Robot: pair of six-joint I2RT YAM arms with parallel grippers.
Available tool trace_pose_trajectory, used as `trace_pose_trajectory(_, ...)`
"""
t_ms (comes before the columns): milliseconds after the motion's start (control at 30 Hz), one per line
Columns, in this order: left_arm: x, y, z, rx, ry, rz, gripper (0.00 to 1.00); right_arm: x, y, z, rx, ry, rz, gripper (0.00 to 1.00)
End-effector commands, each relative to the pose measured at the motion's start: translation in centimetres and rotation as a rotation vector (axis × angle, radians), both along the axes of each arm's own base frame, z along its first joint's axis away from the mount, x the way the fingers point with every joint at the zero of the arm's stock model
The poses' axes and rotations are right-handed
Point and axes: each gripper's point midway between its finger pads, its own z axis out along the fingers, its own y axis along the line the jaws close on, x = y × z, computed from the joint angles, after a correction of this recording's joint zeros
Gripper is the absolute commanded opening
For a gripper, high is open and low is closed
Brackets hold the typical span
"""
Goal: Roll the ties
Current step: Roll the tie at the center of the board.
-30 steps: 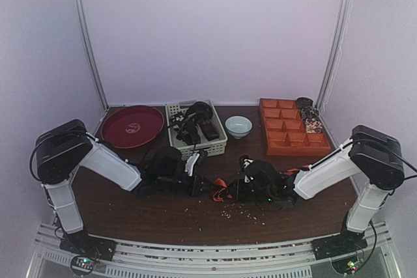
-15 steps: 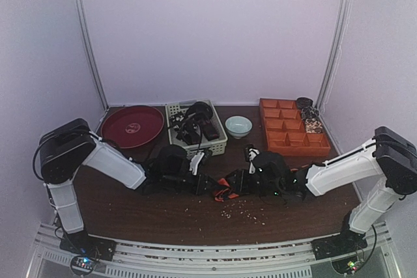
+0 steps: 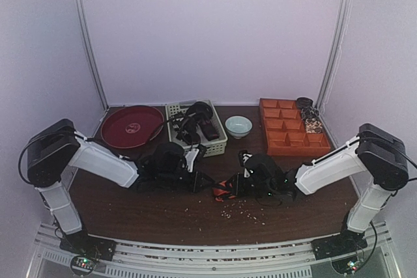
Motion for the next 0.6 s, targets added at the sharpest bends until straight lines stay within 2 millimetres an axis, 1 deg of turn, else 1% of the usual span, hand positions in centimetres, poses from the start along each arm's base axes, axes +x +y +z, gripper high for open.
trace_pose_trajectory(0, 0.1, 3.2, -1.2, 0.098, -0.020, 0.094, 0.01, -1.3, 0.1, -2.1, 0.047, 0.087, 0.011, 0.25)
trace_pose_trajectory(100, -0.8, 5.1, -2.1, 0.120, -0.004, 0.112, 0.00, -1.7, 0.6, -1.9, 0.116, 0.111, -0.006, 0.25)
trace_pose_trajectory(167, -1.6, 6.0, -2.7, 0.124, 0.020, 0.112, 0.00, -2.1, 1.4, -1.6, 0.167, 0.126, -0.011, 0.25)
trace_pose_trajectory(267, -3.3, 7.1, -3.1, 0.079, 0.056, 0.101, 0.00, -2.8, 2.8, -1.3, 0.205, 0.132, 0.002, 0.25)
trace_pose_trajectory(333, -3.9, 7.6, -3.2, 0.047, 0.065, 0.101, 0.00, -3.0, 3.3, -1.4, 0.208, 0.135, 0.006, 0.25)
trace_pose_trajectory(400, -4.3, 7.5, -3.2, 0.027, 0.066, 0.083, 0.00, -2.8, 3.4, -1.6, 0.201, 0.132, 0.001, 0.25)
trace_pose_trajectory(567, -4.7, 5.9, -3.0, -0.019, 0.070, 0.032, 0.00, -3.0, 2.8, -2.0, 0.158, 0.115, 0.013, 0.25)
